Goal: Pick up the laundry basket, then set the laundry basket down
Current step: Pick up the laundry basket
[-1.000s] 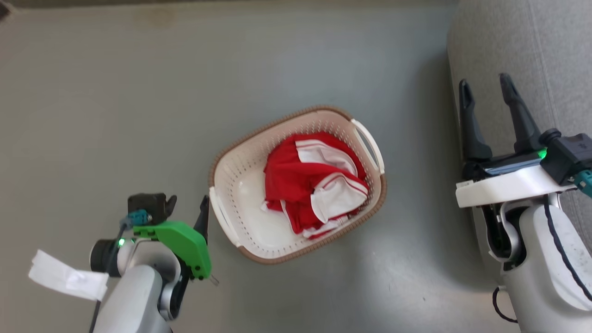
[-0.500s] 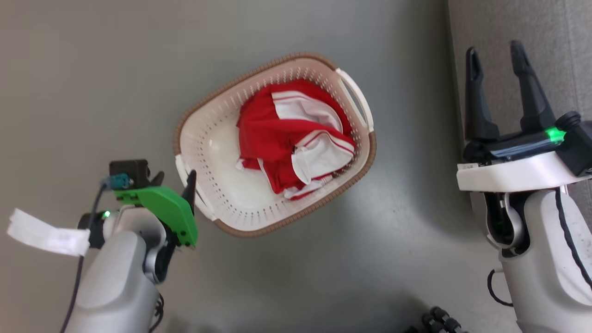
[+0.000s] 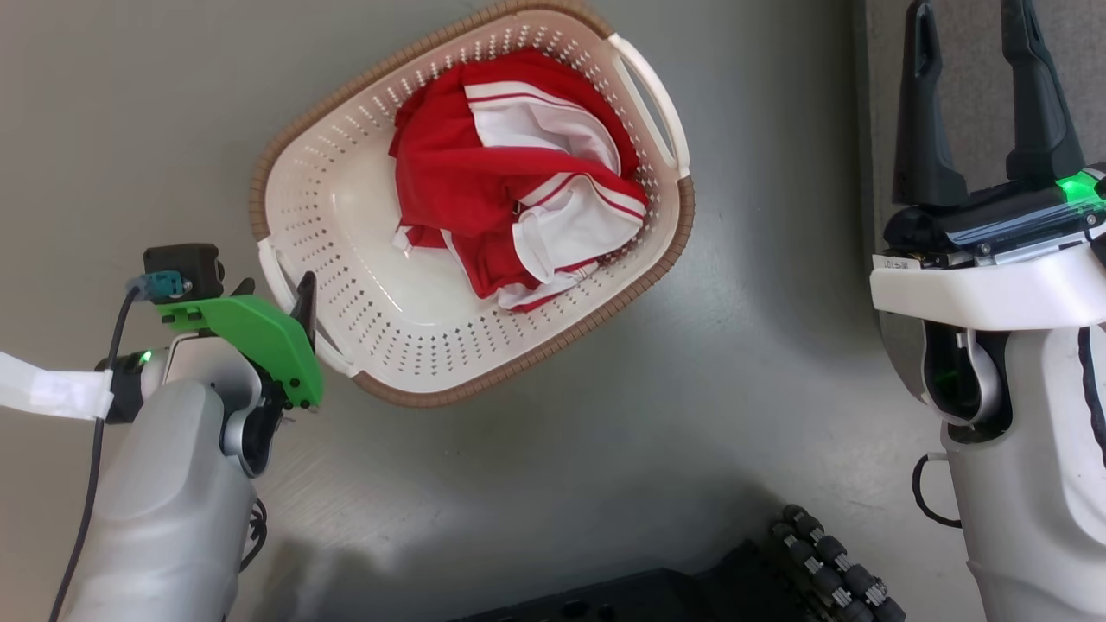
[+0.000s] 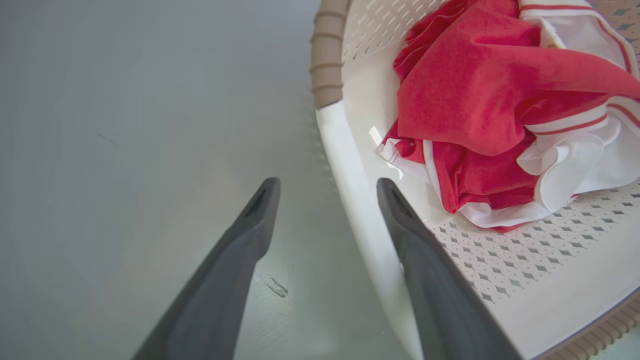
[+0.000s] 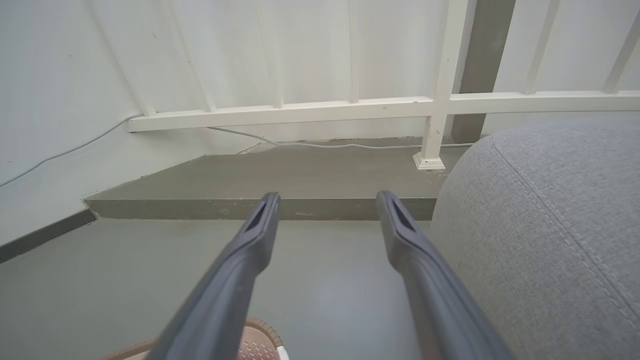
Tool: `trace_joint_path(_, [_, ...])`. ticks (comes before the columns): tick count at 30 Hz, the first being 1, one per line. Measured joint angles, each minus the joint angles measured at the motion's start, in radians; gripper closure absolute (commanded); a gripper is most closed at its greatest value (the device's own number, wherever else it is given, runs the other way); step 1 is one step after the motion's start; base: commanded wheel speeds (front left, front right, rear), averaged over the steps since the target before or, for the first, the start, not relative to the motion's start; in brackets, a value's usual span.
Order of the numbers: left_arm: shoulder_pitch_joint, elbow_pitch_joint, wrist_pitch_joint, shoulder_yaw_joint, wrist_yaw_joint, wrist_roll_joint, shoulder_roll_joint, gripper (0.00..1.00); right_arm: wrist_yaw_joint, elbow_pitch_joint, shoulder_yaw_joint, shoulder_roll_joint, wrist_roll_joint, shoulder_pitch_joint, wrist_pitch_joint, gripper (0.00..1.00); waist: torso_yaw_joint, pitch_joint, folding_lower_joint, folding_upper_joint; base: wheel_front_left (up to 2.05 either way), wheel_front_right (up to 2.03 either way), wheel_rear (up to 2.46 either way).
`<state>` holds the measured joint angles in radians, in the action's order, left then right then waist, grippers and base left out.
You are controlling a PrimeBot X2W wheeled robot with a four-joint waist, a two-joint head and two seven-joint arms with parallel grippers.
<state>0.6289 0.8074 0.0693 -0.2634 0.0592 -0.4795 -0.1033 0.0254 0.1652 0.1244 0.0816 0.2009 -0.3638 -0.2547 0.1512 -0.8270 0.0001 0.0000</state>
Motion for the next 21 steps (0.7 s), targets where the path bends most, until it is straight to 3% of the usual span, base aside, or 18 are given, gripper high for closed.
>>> trace_joint_path(8, [0.052, 0.060, -0.002, -0.005, 0.021, -0.002, 0.003, 0.00, 0.001, 0.005, -0.008, -0.011, -0.001, 0.000, 0.000, 0.00, 0.018, -0.045, 0.0000, 0.0000, 0.00, 0.00, 0.00])
trace_joint_path(10, [0.065, 0.076, -0.009, -0.002, 0.021, -0.003, 0.007, 0.78, 0.001, 0.005, -0.012, -0.013, -0.001, 0.000, 0.000, 0.00, 0.020, -0.052, 0.0000, 0.0000, 0.00, 0.00, 0.00])
trace_joint_path(11, [0.071, 0.086, -0.010, 0.001, 0.021, -0.009, 0.010, 1.00, 0.001, 0.005, -0.013, -0.014, -0.001, 0.000, 0.000, 0.00, 0.021, -0.053, 0.0000, 0.0000, 0.00, 0.00, 0.00])
trace_joint_path(21, [0.111, 0.137, -0.019, 0.011, 0.034, -0.030, 0.020, 1.00, 0.009, 0.005, -0.022, -0.017, -0.001, 0.000, 0.000, 0.00, 0.021, -0.060, -0.0001, 0.0000, 0.00, 0.00, 0.00])
